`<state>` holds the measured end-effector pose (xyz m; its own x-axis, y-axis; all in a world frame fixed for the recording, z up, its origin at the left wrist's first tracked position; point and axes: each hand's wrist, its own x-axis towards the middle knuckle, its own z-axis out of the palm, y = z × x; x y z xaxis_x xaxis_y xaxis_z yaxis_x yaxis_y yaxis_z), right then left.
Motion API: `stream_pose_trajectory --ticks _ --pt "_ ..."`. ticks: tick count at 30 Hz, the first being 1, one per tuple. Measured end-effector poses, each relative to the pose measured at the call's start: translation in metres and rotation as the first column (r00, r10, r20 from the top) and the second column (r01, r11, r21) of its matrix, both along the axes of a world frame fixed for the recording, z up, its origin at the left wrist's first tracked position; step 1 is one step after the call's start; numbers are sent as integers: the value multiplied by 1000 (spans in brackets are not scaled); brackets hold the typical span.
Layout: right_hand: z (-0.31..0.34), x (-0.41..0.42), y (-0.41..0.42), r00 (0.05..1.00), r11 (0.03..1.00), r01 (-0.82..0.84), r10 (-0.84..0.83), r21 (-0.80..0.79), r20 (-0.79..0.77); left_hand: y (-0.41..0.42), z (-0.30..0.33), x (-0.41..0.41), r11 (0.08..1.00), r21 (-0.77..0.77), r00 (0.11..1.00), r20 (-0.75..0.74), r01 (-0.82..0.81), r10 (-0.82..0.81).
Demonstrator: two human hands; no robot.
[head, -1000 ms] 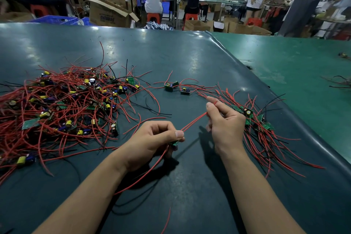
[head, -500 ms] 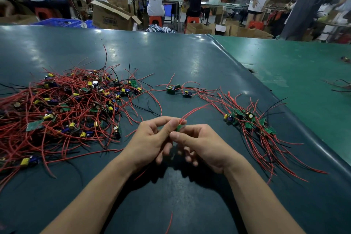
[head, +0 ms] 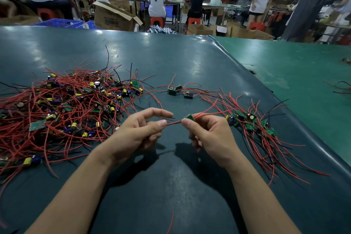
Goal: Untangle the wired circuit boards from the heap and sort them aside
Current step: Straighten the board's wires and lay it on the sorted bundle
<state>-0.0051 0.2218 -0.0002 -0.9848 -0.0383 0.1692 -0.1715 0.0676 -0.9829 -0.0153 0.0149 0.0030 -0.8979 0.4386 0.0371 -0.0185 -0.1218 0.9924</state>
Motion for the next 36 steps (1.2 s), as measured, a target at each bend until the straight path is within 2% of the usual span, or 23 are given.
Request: stream_pose_trajectory --ticks 3,5,7,9,12,14,15,17,19,21,22,24,25,26,27,29,31,32,36 --pt "-1 -4 3 987 986 156 -158 -63 -24 -9 0 -4 998 37 998 43 -49 48" --pt "1 -5 5 958 955 274 -282 -113 -56 -8 -1 -7 982 80 984 68 -170 165" --pt "2 -6 6 886 889 433 -450 -146 -113 -6 -1 -10 941 129 949 90 -312 302" --pt "3 -8 10 786 781 574 -610 -246 -102 -5 0 -11 895 176 912 104 -410 398" --pt "5 -14 24 684 556 681 -715 -477 143 -6 0 -12 849 198 871 103 -491 480" --pt "4 -16 30 677 424 699 -651 -576 342 -5 1 -11 837 197 860 97 -510 501" --pt "3 -17 31 684 401 699 -616 -593 390 -4 0 -11 833 190 855 92 -519 511" --pt "-1 -19 30 690 441 704 -611 -557 388 -3 -1 -11 807 114 814 25 -579 581" --pt "-3 -19 26 697 506 702 -635 -501 334 -4 -3 -10 706 -82 700 -255 -703 668" --pt "-3 -20 23 721 566 683 -623 -462 303 -4 -4 -6 497 -235 524 -613 -835 591" --pt "-4 -20 22 736 594 670 -609 -446 295 -5 -4 -4 393 -241 431 -736 -887 522" --pt "-5 -19 20 763 647 644 -581 -409 283 -7 -4 -1 231 -187 275 -853 -955 444" --pt "-6 -19 18 774 671 632 -572 -387 272 -8 -4 -1 144 -183 228 -874 -972 430" --pt "-7 -18 16 781 692 624 -569 -363 258 -11 -4 -2 54 -218 221 -882 -974 417" --pt "-8 -18 14 786 709 618 -570 -339 241 -14 -4 -4 -30 -297 258 -872 -954 415" --pt "-9 -18 12 791 735 611 -573 -295 211 -21 -6 -6 -135 -517 413 -793 -846 448" --pt "-9 -17 10 803 760 596 -565 -258 190 -27 -6 -6 -155 -668 534 -694 -728 483" --pt "-9 -17 10 811 772 586 -557 -247 181 -29 -6 -7 -149 -694 556 -670 -704 493" --pt "-10 -15 7 832 805 555 -535 -208 150 -30 -7 -7 -148 -651 523 -707 -745 477"
